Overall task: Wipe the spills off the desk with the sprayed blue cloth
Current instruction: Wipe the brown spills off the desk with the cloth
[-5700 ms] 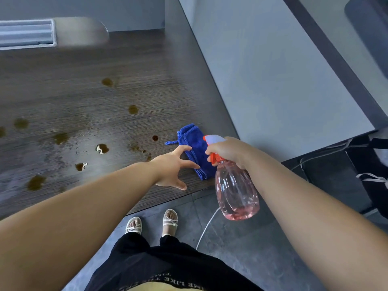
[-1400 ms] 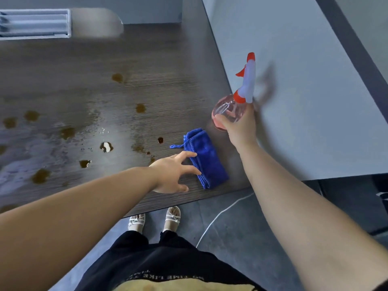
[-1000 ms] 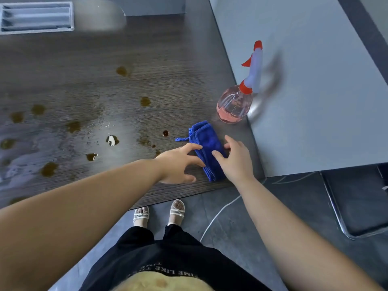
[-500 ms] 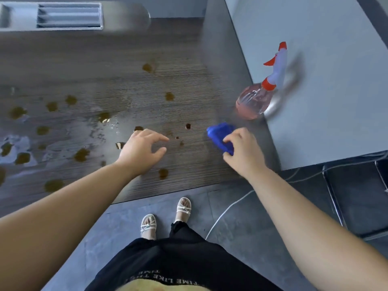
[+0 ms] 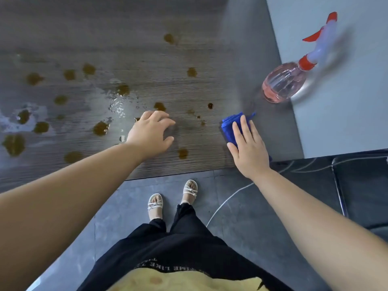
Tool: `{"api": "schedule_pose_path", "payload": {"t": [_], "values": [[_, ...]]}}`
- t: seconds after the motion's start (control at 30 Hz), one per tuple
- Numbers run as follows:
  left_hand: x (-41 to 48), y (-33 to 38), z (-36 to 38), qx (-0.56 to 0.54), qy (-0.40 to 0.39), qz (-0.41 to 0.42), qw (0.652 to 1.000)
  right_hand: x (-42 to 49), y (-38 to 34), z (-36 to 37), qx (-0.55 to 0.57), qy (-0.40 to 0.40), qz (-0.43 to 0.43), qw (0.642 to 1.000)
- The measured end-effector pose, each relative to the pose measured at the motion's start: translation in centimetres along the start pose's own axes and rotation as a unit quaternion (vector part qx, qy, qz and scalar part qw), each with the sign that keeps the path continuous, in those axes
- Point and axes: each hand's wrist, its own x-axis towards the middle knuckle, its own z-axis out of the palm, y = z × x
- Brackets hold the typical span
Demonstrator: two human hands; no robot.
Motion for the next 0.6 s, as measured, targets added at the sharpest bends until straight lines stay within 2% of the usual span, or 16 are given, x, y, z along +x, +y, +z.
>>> {"api": "schedule_pose_path", "payload": {"t": [0.07, 0.2, 0.27, 0.37, 0.43, 0.6], "values": [[-0.2, -0.2, 0.3, 0.013, -0.001, -0.002, 1.000, 0.9, 0.1, -0.1, 0.001, 0.003, 0.012, 1.000], [-0.2, -0.4, 0.5, 0.038, -0.019, 0.001, 0.999, 5.4, -1.7, -0.8, 0.001, 0.028, 0.104, 0.994], [-0.3, -0.4, 0.6, 0.039, -0.042, -0.002, 0.998, 6.4, -3.8, -1.0, 0.002, 0.033, 0.079, 0.996], [-0.5, -0.4, 0.8, 0.058, -0.074, -0.008, 0.996, 4.5, -5.1, -0.1, -0.007, 0.020, -0.020, 1.000], [-0.5, -0.4, 0.8, 0.075, -0.094, -0.003, 0.993, 3.6, -3.9, 0.0, -0.001, 0.014, -0.028, 1.000], [-0.1, -0.2, 0.6, 0.130, -0.135, 0.005, 0.982, 8.2, -2.5, -1.1, -0.008, 0.026, 0.131, 0.991]]}}
